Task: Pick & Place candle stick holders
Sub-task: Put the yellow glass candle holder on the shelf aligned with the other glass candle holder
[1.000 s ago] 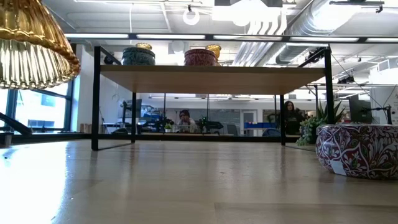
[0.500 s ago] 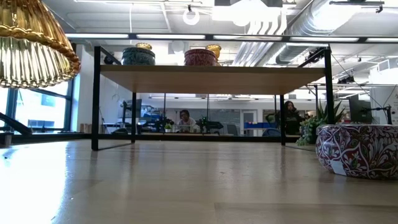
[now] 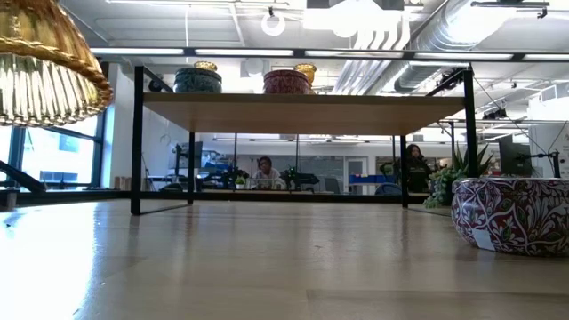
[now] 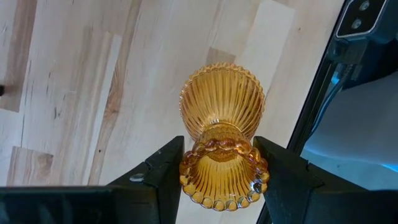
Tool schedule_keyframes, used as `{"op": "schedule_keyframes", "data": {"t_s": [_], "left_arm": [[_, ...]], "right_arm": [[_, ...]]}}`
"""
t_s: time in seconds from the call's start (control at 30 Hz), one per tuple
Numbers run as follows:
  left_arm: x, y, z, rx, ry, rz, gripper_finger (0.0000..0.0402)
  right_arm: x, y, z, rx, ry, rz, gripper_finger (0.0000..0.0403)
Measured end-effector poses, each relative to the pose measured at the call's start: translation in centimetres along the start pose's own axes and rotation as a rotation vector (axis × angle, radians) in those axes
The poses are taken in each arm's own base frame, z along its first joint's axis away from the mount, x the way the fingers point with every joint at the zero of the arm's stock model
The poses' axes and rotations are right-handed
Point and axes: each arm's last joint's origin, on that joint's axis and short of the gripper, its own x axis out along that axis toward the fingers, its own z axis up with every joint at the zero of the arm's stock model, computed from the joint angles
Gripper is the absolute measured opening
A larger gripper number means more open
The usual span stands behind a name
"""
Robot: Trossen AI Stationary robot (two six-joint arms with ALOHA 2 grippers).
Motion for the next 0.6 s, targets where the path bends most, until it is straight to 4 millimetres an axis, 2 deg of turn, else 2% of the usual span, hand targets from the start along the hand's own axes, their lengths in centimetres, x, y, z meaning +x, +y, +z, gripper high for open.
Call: {"op": "schedule_keyframes", "data": {"t_s": [0.6], "left_arm": [[-0.02,-0.02,-0.01,0.074,0.005,-0.006,0.0171]], "right_arm": [[0.0,0.01,0.0,-0.001,0.0,0.0,0.0291]]}}
